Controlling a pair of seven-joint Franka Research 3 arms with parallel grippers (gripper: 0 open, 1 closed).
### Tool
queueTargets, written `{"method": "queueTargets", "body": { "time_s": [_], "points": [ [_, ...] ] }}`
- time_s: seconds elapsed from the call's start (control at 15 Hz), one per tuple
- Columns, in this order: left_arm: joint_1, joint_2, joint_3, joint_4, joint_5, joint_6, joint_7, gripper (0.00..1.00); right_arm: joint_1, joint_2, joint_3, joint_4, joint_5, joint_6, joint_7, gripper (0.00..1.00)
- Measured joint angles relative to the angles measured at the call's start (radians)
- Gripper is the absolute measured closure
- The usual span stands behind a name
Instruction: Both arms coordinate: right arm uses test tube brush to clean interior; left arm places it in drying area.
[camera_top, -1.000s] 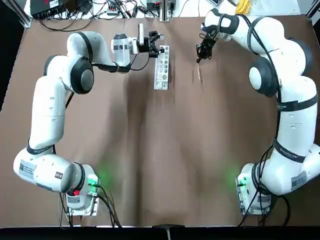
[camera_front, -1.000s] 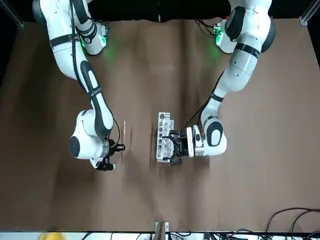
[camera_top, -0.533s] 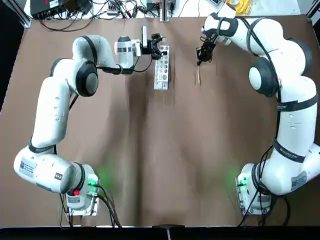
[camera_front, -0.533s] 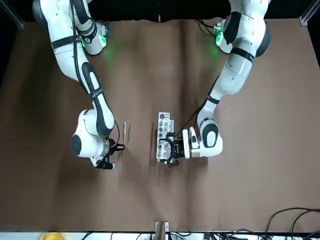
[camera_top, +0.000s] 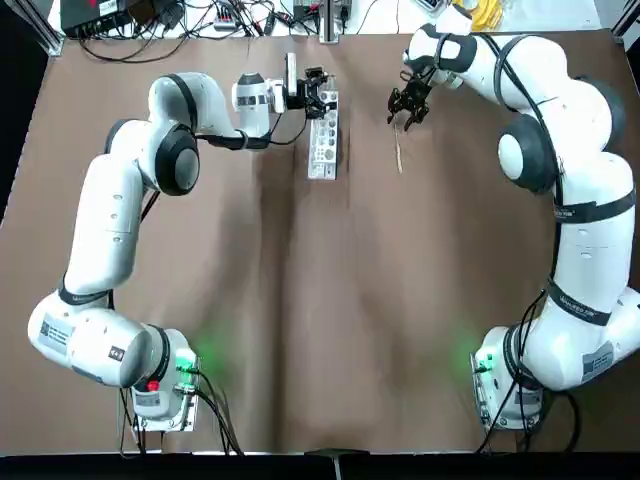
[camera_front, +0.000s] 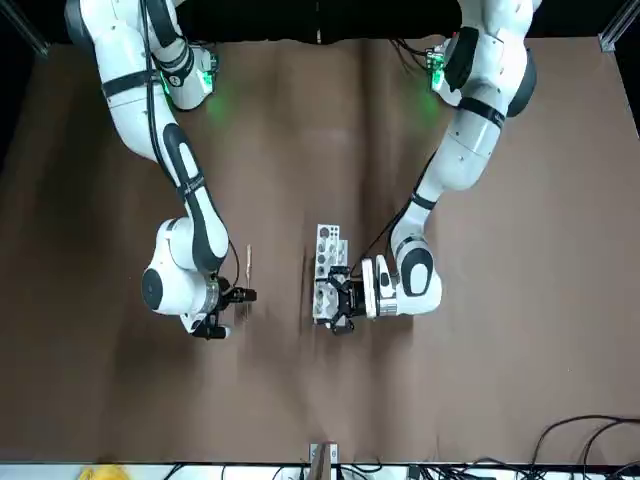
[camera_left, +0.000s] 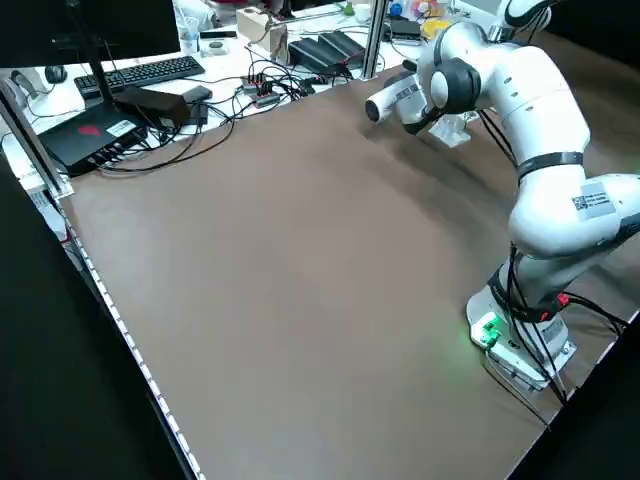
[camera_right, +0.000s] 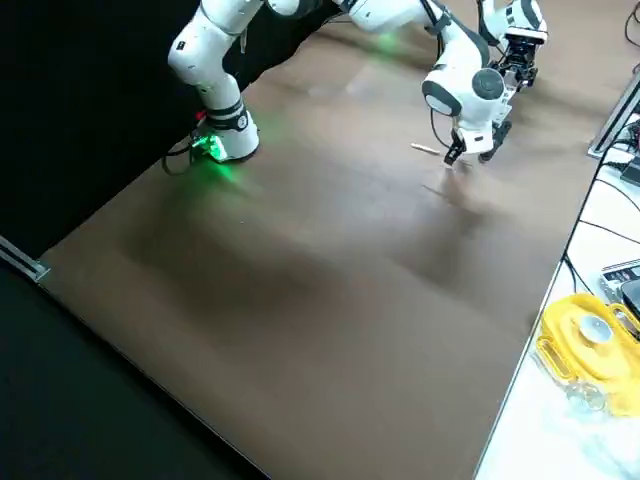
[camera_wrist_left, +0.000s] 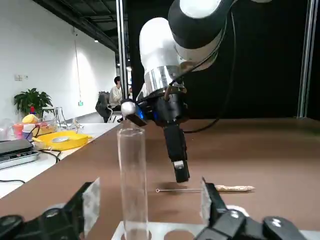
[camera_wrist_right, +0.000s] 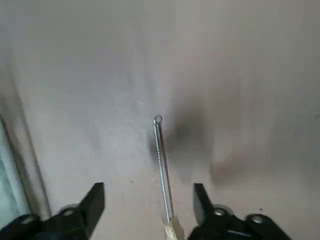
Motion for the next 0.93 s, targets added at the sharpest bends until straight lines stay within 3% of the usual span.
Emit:
{"method": "queueTargets", "body": {
  "time_s": [0.13,0.2,0.4,0.47,0.53,0.8,0.93],
  "points": [
    [-0.002,0.0,0.0,0.0,-0.002,0.001,0.0,0.12,0.0,-0.013,-0.015,0.01,0.0,0.0,0.0,0.06],
    [-0.003,0.0,0.0,0.001,-0.002,0.001,0.0,0.2,-0.001,-0.025,-0.029,0.015,0.0,-0.004,0.0,0.0],
    [-0.003,0.0,0.001,0.001,-0.002,0.002,0.0,0.26,0.001,-0.068,-0.088,0.053,-0.015,-0.095,0.002,0.0],
    [-0.003,0.001,0.005,0.002,-0.002,0.003,0.0,0.33,0.005,-0.104,-0.129,0.095,-0.043,-0.184,0.016,0.0],
    [-0.003,0.001,0.007,0.002,-0.002,0.003,0.0,0.33,0.006,-0.126,-0.141,0.113,-0.063,-0.222,0.02,0.0],
    [-0.003,0.004,0.01,0.002,-0.002,0.003,0.0,0.34,0.012,-0.255,-0.152,0.143,-0.218,-0.261,0.03,0.0],
    [-0.003,0.008,0.011,0.002,-0.002,0.004,0.0,0.48,0.013,-0.333,-0.153,0.146,-0.289,-0.299,0.035,0.0]
  ]
}}
